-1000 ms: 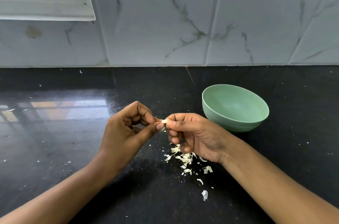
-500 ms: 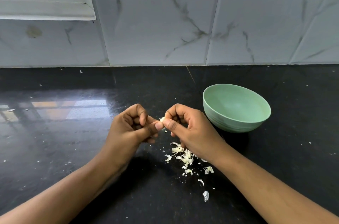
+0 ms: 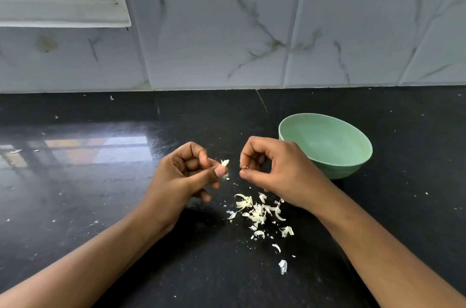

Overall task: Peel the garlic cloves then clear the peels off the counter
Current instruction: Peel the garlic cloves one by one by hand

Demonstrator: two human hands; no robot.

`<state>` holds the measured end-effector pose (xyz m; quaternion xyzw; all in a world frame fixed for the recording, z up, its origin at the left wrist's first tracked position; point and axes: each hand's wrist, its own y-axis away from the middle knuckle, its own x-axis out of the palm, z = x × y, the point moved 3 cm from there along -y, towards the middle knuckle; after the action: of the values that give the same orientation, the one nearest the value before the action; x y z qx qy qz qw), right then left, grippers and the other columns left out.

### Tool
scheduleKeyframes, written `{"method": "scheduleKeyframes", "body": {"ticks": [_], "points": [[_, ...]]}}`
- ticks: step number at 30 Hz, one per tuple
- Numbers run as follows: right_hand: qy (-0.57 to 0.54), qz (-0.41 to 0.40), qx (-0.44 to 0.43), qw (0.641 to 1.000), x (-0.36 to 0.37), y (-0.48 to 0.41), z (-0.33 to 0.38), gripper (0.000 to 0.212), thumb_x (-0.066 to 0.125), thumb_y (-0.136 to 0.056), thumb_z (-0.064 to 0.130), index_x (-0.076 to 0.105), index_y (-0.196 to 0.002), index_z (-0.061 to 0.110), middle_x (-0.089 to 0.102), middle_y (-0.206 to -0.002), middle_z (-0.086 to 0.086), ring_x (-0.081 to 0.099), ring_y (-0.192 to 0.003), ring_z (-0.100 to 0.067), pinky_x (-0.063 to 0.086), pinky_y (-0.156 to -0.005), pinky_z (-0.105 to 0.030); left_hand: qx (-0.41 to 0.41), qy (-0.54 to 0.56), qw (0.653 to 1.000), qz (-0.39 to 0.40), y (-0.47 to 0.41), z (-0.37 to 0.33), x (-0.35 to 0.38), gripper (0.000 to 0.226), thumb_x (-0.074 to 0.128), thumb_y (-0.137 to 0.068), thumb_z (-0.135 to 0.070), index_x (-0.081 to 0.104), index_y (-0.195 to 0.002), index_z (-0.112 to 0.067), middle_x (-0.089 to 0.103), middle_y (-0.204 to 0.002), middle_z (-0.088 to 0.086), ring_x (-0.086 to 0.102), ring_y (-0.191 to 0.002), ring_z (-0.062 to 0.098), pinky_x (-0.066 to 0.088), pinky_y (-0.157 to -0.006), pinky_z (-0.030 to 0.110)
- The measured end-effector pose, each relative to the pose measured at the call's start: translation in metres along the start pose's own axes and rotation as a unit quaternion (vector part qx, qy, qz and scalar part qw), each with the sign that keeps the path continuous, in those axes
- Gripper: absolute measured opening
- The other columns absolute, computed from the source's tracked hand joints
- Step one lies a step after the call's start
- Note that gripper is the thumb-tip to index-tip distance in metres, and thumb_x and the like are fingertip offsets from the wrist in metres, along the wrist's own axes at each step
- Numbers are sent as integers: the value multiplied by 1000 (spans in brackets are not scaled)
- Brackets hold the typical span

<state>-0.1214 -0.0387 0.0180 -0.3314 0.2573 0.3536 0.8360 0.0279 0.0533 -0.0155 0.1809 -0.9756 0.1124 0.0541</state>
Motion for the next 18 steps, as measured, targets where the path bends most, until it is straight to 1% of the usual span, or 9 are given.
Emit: {"method": "scheduleKeyframes", "body": {"ticks": [2, 3, 5, 6, 9, 11, 13, 16, 18], "points": [[8, 9, -11, 1000, 0, 1, 2, 19, 69, -78, 1, 62, -78, 19, 59, -75, 11, 59, -71, -9, 47, -58, -15, 10, -19, 1000, 6, 1, -1, 1, 34, 79, -65, -3, 48, -71, -14, 68, -69, 4, 59, -52, 12, 45, -40, 21], [-2, 14, -5, 1000, -1, 1, 2, 19, 67, -79, 0, 63, -80, 18, 61, -76, 10, 61, -72, -8, 51, -58, -17, 13, -25, 1000, 3, 1, -1, 1, 33, 78, -65, -4, 47, -72, -13, 68, -69, 4, 59, -52, 12, 45, -40, 21], [-38, 17, 27, 999, -5, 1, 1, 16, 62, -85, 0, 66, -85, 16, 68, -78, 5, 66, -71, -6, 57, -59, -26, 14, -29, 999, -3, 1, -2, 1, 29, 73, -64, -7, 46, -73, -12, 69, -68, 3, 60, -51, 12, 45, -40, 20], [-51, 21, 44, 998, -7, 1, 1, 16, 58, -89, 3, 67, -90, 16, 70, -79, 3, 67, -72, -5, 58, -60, -29, 13, -31, 999, -4, 0, -2, 1, 28, 72, -64, -8, 46, -73, -12, 69, -69, 4, 60, -51, 12, 45, -40, 20], [-39, 46, 62, 996, -11, 1, -1, 17, 51, -97, 17, 67, -102, 20, 73, -84, 5, 68, -77, -4, 57, -67, -29, 7, -43, 999, -4, 1, -1, 2, 28, 72, -64, -9, 46, -74, -11, 69, -69, 4, 60, -51, 13, 45, -40, 21], [-5, 36, 40, 999, -12, 0, -1, 12, 59, -93, 22, 71, -94, 22, 73, -80, 9, 67, -72, -7, 54, -66, -31, 10, -48, 999, -2, 1, 0, 2, 27, 72, -65, -10, 47, -74, -11, 69, -70, 5, 60, -51, 13, 44, -40, 21], [8, 0, 19, 1000, -13, 2, 3, 6, 70, -84, 21, 73, -79, 21, 71, -69, 9, 63, -60, -11, 50, -59, -30, 13, -54, 998, 0, 1, 0, 2, 26, 73, -65, -10, 48, -73, -11, 70, -71, 5, 60, -51, 13, 44, -40, 21], [3, -55, 2, 998, -12, 2, 2, 20, 81, -73, 20, 64, -61, 18, 63, -56, 4, 55, -51, -9, 45, -53, -24, 17, -60, 998, 6, 0, 1, 1, 25, 73, -65, -11, 49, -73, -12, 70, -72, 7, 60, -52, 14, 45, -40, 21], [14, -61, 1, 998, -10, 1, 1, 30, 83, -69, 21, 54, -59, 20, 53, -52, 4, 45, -49, -8, 38, -51, -23, 22, -64, 998, 9, 0, 1, 1, 24, 72, -66, -11, 49, -73, -11, 70, -72, 7, 60, -52, 14, 45, -39, 22]]}}
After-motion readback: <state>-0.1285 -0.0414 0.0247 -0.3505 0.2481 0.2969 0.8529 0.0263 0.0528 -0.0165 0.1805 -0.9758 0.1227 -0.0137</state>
